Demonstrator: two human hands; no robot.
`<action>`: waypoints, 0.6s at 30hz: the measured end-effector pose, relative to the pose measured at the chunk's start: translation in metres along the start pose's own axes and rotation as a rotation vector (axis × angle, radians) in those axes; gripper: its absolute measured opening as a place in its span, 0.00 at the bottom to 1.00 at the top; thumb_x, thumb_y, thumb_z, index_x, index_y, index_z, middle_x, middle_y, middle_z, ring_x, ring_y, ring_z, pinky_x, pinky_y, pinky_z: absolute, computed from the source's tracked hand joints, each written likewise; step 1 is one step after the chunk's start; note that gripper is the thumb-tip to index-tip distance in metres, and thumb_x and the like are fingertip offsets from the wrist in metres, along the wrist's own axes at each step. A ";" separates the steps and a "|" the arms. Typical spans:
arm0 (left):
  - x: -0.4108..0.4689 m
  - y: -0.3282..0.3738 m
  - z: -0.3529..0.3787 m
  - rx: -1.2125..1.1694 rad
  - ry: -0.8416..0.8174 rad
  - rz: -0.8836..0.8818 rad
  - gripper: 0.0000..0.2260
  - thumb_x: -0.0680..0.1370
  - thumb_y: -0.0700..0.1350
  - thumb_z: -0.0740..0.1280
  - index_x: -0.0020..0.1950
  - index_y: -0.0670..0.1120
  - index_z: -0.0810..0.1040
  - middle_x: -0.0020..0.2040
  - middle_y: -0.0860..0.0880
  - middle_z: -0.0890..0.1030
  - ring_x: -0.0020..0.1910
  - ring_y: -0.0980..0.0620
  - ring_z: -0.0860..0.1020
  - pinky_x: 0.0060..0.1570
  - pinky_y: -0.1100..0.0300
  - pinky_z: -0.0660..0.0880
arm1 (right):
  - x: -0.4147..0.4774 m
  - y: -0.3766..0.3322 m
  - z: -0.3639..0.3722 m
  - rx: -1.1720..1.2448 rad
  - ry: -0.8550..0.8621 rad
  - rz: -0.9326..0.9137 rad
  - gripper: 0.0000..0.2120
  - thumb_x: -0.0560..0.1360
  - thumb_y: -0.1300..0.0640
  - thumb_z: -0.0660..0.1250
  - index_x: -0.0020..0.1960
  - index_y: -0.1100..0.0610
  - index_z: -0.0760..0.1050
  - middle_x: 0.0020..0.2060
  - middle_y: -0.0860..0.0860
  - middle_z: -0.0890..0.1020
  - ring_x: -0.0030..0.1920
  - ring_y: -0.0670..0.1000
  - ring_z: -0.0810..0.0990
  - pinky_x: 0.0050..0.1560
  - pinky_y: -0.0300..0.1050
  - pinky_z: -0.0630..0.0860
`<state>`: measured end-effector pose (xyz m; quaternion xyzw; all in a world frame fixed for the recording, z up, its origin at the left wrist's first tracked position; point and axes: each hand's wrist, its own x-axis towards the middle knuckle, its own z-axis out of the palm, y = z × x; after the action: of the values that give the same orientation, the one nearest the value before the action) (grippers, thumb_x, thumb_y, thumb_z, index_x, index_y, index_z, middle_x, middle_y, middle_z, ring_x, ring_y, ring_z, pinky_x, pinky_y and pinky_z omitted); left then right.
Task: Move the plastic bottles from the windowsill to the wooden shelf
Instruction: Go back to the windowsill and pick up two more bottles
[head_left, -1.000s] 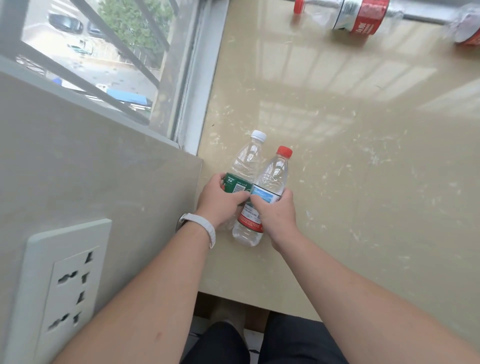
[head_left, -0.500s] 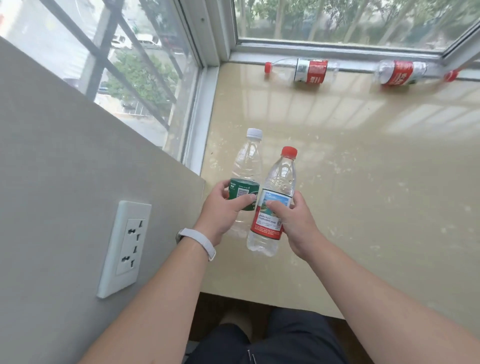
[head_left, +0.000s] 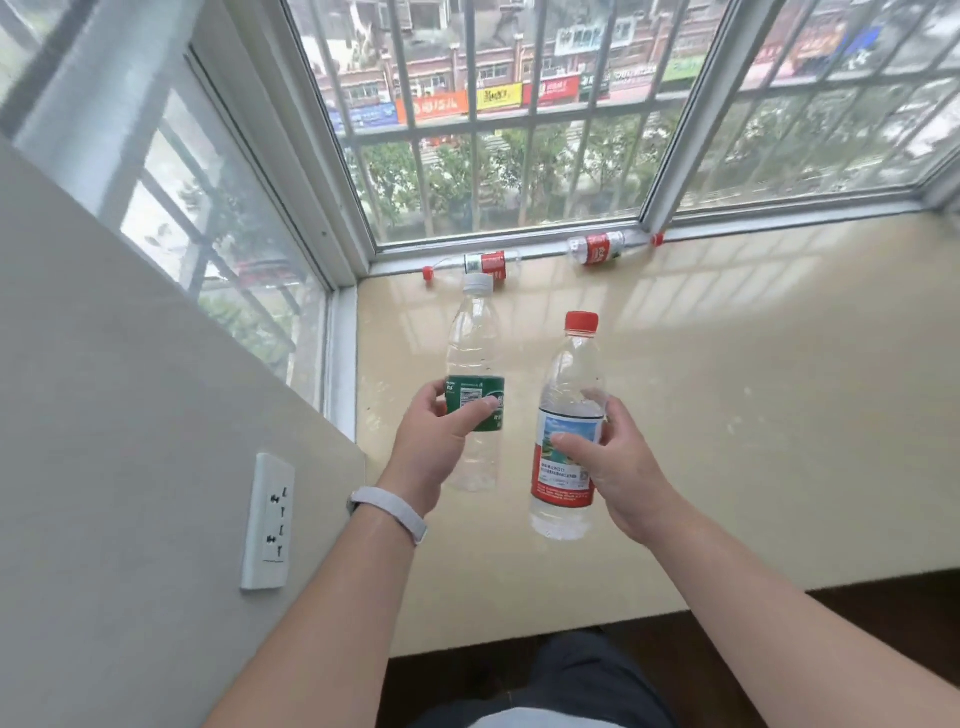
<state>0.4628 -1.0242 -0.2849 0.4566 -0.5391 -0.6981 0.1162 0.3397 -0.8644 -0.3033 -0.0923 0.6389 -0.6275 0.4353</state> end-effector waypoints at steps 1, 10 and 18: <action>-0.005 0.003 0.005 0.005 -0.019 0.008 0.21 0.74 0.46 0.76 0.64 0.50 0.74 0.54 0.51 0.84 0.45 0.59 0.83 0.41 0.62 0.72 | -0.009 -0.004 -0.005 0.000 0.015 -0.018 0.26 0.72 0.67 0.72 0.65 0.50 0.70 0.54 0.54 0.83 0.52 0.54 0.84 0.52 0.52 0.80; -0.040 0.030 0.064 0.097 -0.172 0.083 0.19 0.74 0.45 0.75 0.62 0.51 0.75 0.52 0.51 0.85 0.47 0.56 0.83 0.42 0.59 0.71 | -0.069 -0.041 -0.060 0.094 0.186 -0.168 0.27 0.71 0.63 0.74 0.66 0.51 0.69 0.53 0.54 0.82 0.50 0.52 0.84 0.47 0.48 0.80; -0.075 0.056 0.153 0.130 -0.251 0.178 0.19 0.73 0.47 0.76 0.61 0.51 0.76 0.53 0.50 0.85 0.48 0.56 0.84 0.45 0.57 0.74 | -0.116 -0.076 -0.148 0.171 0.325 -0.292 0.37 0.62 0.52 0.76 0.69 0.49 0.68 0.57 0.52 0.81 0.57 0.53 0.81 0.54 0.54 0.79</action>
<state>0.3693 -0.8982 -0.1982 0.3228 -0.6318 -0.7002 0.0797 0.2777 -0.6955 -0.2103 -0.0444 0.6251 -0.7421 0.2378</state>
